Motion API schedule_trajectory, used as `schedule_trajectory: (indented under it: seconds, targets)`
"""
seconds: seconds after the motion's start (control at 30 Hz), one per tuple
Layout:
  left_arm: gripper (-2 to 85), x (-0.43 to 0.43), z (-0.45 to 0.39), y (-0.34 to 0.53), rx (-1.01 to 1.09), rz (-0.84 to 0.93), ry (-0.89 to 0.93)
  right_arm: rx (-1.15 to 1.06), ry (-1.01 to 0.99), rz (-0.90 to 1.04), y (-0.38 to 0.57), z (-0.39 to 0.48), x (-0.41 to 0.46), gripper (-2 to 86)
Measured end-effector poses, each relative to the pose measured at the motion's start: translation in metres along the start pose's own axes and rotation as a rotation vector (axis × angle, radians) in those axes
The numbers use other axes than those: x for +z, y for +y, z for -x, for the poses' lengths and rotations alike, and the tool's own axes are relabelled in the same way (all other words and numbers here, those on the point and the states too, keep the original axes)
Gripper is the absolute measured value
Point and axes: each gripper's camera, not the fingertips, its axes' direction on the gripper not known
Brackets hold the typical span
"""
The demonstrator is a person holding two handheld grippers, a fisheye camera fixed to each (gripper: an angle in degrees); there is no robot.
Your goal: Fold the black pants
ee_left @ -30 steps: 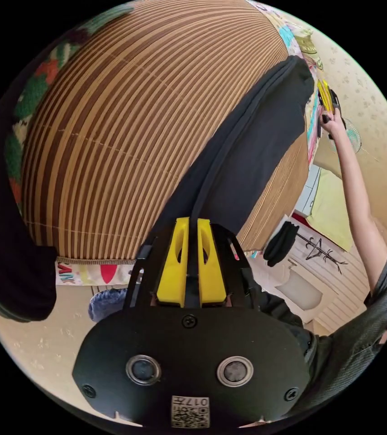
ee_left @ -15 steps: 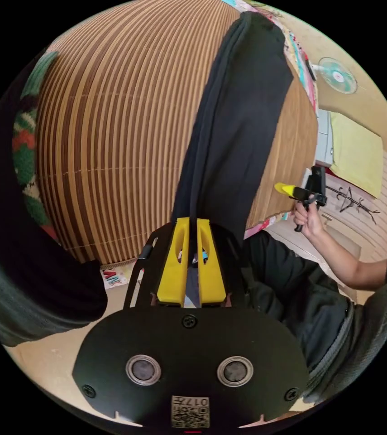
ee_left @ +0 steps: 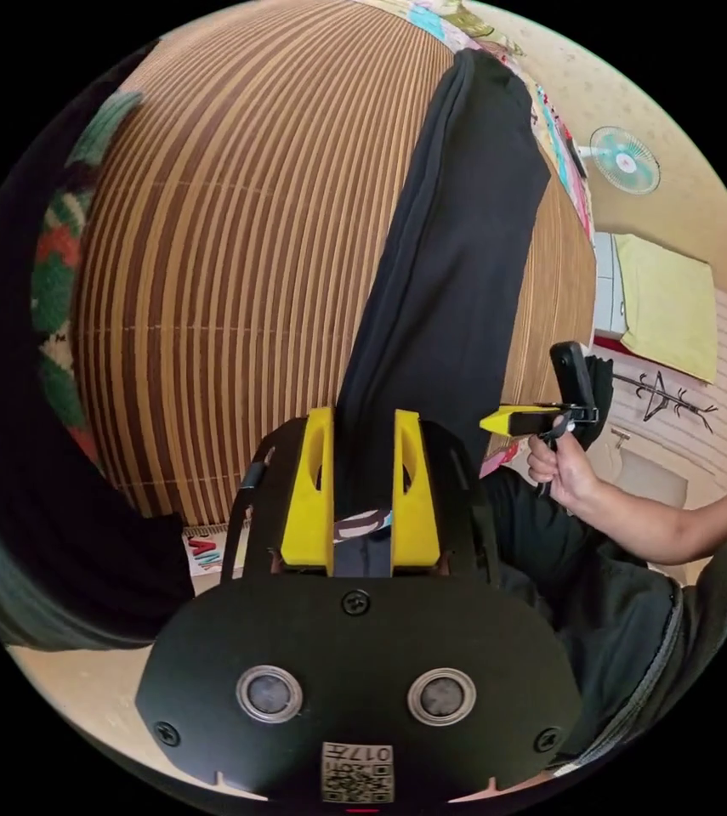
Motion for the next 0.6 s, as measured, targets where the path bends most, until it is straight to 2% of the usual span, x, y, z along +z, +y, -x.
schedule_trajectory:
  seconds: [0.07, 0.17, 0.27, 0.33, 0.4, 0.43, 0.5, 0.53, 0.6]
  targets:
    - [6.7, -0.011, -0.001, 0.006, 0.004, 0.019, -0.004, -0.026, -0.028, 0.108, -0.010, -0.001, 0.004, 5.1]
    - [4.7, -0.025, -0.018, 0.026, 0.086, 0.101, 0.106, -0.078, -0.112, 0.191, -0.005, 0.003, -0.010, 2.6]
    - [4.4, -0.044, -0.049, 0.065, 0.200, 0.163, 0.293, -0.111, -0.147, 0.252, 0.027, 0.017, -0.034, 1.3]
    - [4.4, -0.066, -0.063, 0.090, 0.249, 0.221, 0.614, -0.092, -0.209, 0.281, 0.053, 0.021, -0.051, 0.9]
    - [4.4, -0.087, -0.067, 0.099, 0.252, 0.223, 0.855, -0.045, -0.433, 0.276, 0.083, 0.018, -0.073, 0.5]
    - [4.4, -0.102, -0.068, 0.096, 0.250, 0.193, 0.987, -0.032, -0.515, 0.261, 0.088, 0.016, -0.079, 0.5]
    - [4.7, -0.126, -0.068, 0.078, 0.230, 0.087, 1.143, -0.008, -0.820, 0.127, 0.095, 0.003, -0.108, 0.4]
    - [4.9, -0.138, -0.067, 0.056, 0.197, -0.001, 1.208, -0.008, -0.857, 0.085, 0.093, 0.000, -0.116, 0.4]
    - [5.0, -0.147, -0.069, 0.011, 0.157, -0.084, 1.224, -0.042, -0.864, -0.018, 0.068, -0.005, -0.145, 0.4]
